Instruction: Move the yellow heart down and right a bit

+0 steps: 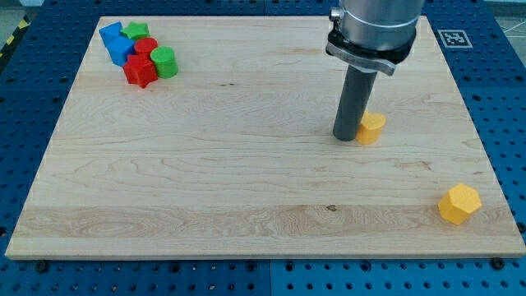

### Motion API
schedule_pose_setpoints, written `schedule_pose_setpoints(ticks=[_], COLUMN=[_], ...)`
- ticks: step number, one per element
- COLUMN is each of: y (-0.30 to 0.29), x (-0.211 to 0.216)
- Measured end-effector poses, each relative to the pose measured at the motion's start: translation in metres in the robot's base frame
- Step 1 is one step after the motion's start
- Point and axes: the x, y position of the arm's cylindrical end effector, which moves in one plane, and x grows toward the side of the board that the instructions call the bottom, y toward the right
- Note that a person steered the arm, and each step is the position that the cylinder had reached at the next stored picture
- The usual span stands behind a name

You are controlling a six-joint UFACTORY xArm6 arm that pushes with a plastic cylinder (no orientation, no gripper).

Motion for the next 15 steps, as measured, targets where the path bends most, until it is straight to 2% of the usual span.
schedule_pose_setpoints(ticks=[1, 2, 3, 4, 9, 11, 12, 15], y=[0.000, 0.000, 0.005, 0.023, 0.035, 0.039, 0.020, 0.011], x=[-0.008, -0.060, -0.090, -0.082, 0.027, 0.041, 0.030, 0.085])
